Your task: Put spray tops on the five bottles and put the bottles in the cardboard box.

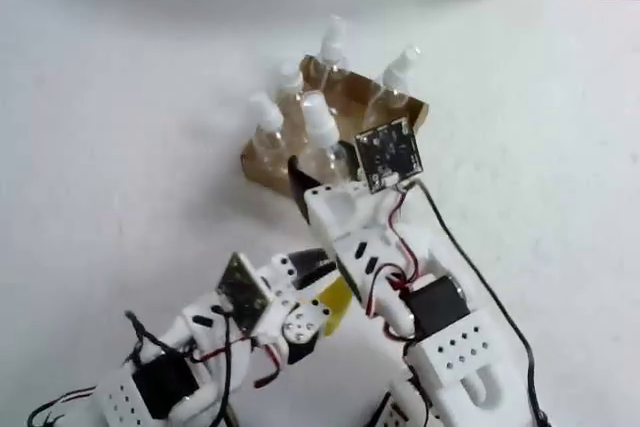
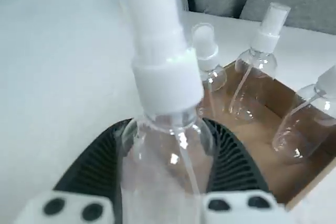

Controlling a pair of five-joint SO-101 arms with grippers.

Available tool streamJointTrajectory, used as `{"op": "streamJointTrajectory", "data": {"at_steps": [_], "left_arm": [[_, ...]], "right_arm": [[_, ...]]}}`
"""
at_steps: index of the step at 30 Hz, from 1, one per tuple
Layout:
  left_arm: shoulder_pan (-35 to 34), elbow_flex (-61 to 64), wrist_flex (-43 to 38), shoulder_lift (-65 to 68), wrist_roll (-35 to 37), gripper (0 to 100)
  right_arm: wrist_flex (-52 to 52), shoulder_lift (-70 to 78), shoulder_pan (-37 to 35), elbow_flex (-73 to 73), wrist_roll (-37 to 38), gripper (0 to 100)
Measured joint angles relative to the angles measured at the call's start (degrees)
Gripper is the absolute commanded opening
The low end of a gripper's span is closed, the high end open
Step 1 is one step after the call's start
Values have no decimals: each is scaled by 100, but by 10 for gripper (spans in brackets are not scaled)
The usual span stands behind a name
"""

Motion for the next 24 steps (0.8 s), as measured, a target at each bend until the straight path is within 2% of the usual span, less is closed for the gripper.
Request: {"op": "streamJointTrajectory", "data": {"at_steps": [5,10,15,24], "left_arm": [[-387,9,-105,0,0,20],[-431,79,-123,-26,9,20],[-413,440,-554,-44,9,20],[-352,484,-624,-44,9,20]], "right_arm": [[633,-554,-44,0,0,15],[1178,-1134,-105,0,0,15],[1459,-1345,-105,0,26,15],[1565,-1591,-105,0,123,15]]}}
